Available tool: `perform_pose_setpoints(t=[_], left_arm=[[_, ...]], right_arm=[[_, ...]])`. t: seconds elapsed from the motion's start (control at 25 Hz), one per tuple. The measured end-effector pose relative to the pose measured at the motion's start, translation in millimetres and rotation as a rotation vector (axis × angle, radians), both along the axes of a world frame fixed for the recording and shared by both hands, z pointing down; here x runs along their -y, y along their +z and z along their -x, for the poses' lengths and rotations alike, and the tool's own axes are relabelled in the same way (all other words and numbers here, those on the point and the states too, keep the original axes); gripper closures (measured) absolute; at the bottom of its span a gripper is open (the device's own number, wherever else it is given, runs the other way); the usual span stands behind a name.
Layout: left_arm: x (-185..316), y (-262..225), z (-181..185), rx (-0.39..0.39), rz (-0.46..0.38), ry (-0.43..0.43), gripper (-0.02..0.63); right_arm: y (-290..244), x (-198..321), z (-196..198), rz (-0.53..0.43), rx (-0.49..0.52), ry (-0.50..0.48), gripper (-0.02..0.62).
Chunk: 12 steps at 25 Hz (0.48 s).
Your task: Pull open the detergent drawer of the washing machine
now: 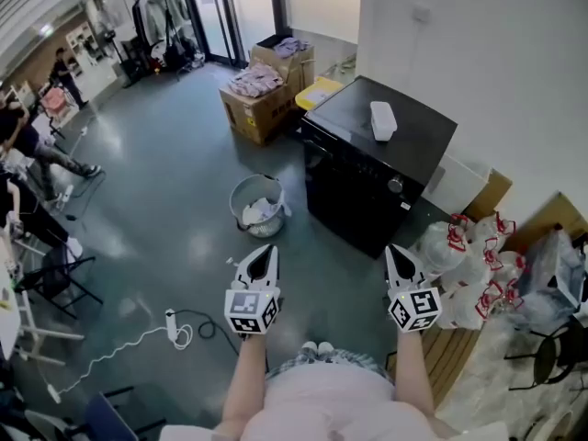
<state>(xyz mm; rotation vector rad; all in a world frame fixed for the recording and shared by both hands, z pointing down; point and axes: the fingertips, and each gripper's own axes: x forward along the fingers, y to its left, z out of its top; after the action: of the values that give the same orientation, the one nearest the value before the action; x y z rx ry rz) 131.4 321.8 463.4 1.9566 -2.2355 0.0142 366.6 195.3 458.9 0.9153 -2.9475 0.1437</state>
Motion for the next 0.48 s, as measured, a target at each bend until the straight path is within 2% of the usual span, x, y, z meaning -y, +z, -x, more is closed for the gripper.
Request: perform_pose_setpoints(t=[0.24, 0.48], left_arm=[[2.0, 7.0, -6.7, -0.012, 0.007, 0.017, 0.58], [4.7, 9.4, -5.1, -0.06, -0.009, 0.041, 0.58]], right_arm=[[3.3, -1.1, -1.7, 0.021, 0.018, 0.003, 0.58], [3.4, 1.6, -1.2, 0.036, 0.027, 0.008, 0.58]])
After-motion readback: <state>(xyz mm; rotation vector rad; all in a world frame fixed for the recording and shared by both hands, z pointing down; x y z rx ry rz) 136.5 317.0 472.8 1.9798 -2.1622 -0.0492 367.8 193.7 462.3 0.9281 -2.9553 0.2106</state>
